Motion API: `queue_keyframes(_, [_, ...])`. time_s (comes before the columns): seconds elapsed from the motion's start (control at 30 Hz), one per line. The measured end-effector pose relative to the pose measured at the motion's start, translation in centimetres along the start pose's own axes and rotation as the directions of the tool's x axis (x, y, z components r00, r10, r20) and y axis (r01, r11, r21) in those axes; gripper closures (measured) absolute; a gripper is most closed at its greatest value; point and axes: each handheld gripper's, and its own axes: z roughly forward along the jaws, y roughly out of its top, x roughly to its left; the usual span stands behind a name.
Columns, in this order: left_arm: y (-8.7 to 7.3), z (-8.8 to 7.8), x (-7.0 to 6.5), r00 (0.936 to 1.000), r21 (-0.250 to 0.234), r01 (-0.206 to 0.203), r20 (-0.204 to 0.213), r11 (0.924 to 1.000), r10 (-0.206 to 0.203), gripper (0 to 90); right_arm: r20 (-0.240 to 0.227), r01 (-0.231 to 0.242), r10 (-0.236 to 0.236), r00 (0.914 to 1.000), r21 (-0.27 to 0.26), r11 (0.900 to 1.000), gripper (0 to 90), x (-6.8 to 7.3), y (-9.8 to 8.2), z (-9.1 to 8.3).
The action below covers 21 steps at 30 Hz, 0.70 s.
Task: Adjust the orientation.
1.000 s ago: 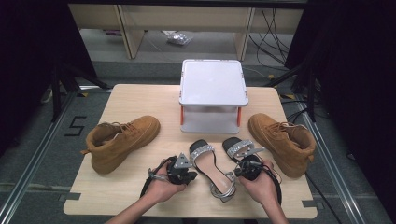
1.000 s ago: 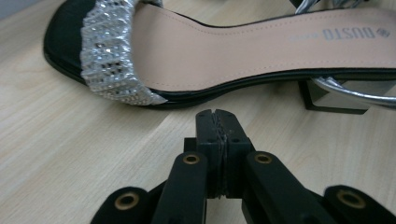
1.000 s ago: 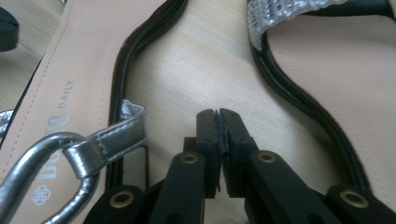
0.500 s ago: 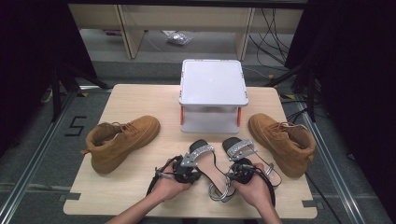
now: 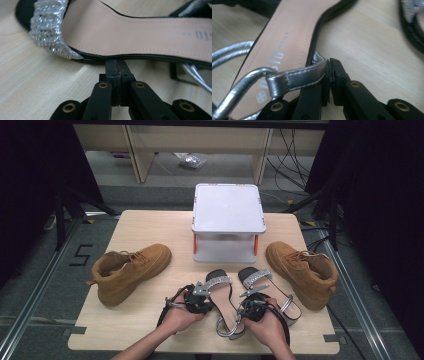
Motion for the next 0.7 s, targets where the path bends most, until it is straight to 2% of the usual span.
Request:
queue_keyframes(0.03, [0.0, 0.0, 0.1, 0.9999, 0.0, 0.01, -0.003, 0.9999, -0.01, 89.3, -0.005, 0.0, 0.0, 1.0, -0.002, 1.0, 87.4, 0.4, 0.0, 0.1])
queue_keyframes(0.07, [0.0, -0.1, 0.3, 0.9998, 0.002, 0.017, -0.01, 0.9999, -0.017, 89.4, -0.015, 0.034, -0.034, 0.9993, -0.008, 0.999, 87.3, 0.8, 0.1, 0.3])
queue_keyframes(0.17, [0.0, -0.1, 0.5, 0.9994, -0.008, 0.027, -0.022, 0.9996, -0.028, 89.4, -0.036, 0.02, -0.02, 0.9992, 0.001, 1.0, 87.0, 1.3, 0.1, 0.5])
queue_keyframes(0.2, [-0.1, -0.2, 0.9, 0.9993, -0.005, 0.027, -0.026, 0.9996, -0.027, 89.4, -0.07, 0.037, -0.038, 0.9968, -0.01, 0.999, 86.1, 1.7, 0.2, 0.9])
queue_keyframes(0.27, [-0.1, -0.3, 1.1, 0.9993, -0.003, 0.026, -0.027, 0.9997, -0.026, 89.4, -0.079, 0.036, -0.036, 0.9962, -0.006, 0.999, 85.3, 2.0, 0.2, 1.0])
queue_keyframes(0.3, [-0.2, -0.4, 1.2, 0.999, -0.012, 0.038, -0.023, 0.9992, -0.038, 89.4, -0.093, 0.051, -0.052, 0.9943, -0.016, 0.999, 84.2, 2.1, 0.3, 1.2])
queue_keyframes(0.37, [-0.4, -0.6, 1.4, 0.9985, -0.042, 0.053, -0.011, 0.9977, -0.054, 89.2, -0.115, 0.043, -0.043, 0.9924, -0.007, 0.999, 80.6, 2.3, 0.3, 1.3])
queue_keyframes(0.43, [-0.5, -1.5, 1.7, 0.9992, -0.056, 0.026, -0.029, 0.9981, -0.028, 88.2, -0.104, 0.024, -0.026, 0.9942, -0.017, 1.0, 76.5, 1.8, 0.2, 0.8])
queue_keyframes(0.5, [-0.5, -1.9, 1.9, 0.9991, -0.064, 0.026, -0.033, 0.9976, -0.028, 87.8, -0.098, 0.024, -0.027, 0.9948, -0.028, 0.999, 75.2, 1.5, 0.2, 0.4])
queue_keyframes(0.53, [-0.6, -2.9, 2.1, 0.9991, -0.107, 0.025, -0.031, 0.994, -0.029, 86.1, -0.084, 0.01, -0.015, 0.9963, -0.064, 0.998, 72.2, 0.6, 0.1, -0.4])
queue_keyframes(0.57, [-0.6, -2.9, 2.1, 0.9991, -0.107, 0.025, -0.031, 0.994, -0.029, 85.3, -0.084, 0.01, -0.015, 0.9963, -0.064, 0.998, 72.2, 0.6, 0.1, -0.4])
queue_keyframes(0.6, [-0.7, -3.4, 2.3, 0.9988, -0.13, 0.024, -0.038, 0.9912, -0.03, 84.3, -0.064, -0.036, 0.03, 0.9975, -0.084, 0.996, 68.4, -0.1, -0.1, -1.5])
queue_keyframes(0.63, [-0.7, -4.1, 2.5, 0.9984, -0.16, 0.03, -0.042, 0.9866, -0.038, 83.6, -0.056, -0.044, 0.039, 0.9977, -0.094, 0.995, 66.7, -0.5, -0.1, -1.8])
queue_keyframes(0.67, [-0.7, -4.1, 2.5, 0.9984, -0.16, 0.03, -0.042, 0.9866, -0.038, 83.3, -0.056, -0.044, 0.039, 0.9977, -0.094, 0.995, 66.7, -0.5, -0.1, -1.8])
queue_keyframes(0.7, [-0.8, -4.8, 2.7, 0.9976, -0.182, 0.022, -0.061, 0.983, -0.034, 83.0, -0.058, -0.077, 0.071, 0.9958, -0.104, 0.992, 64.7, -1.1, -0.2, -2.5])
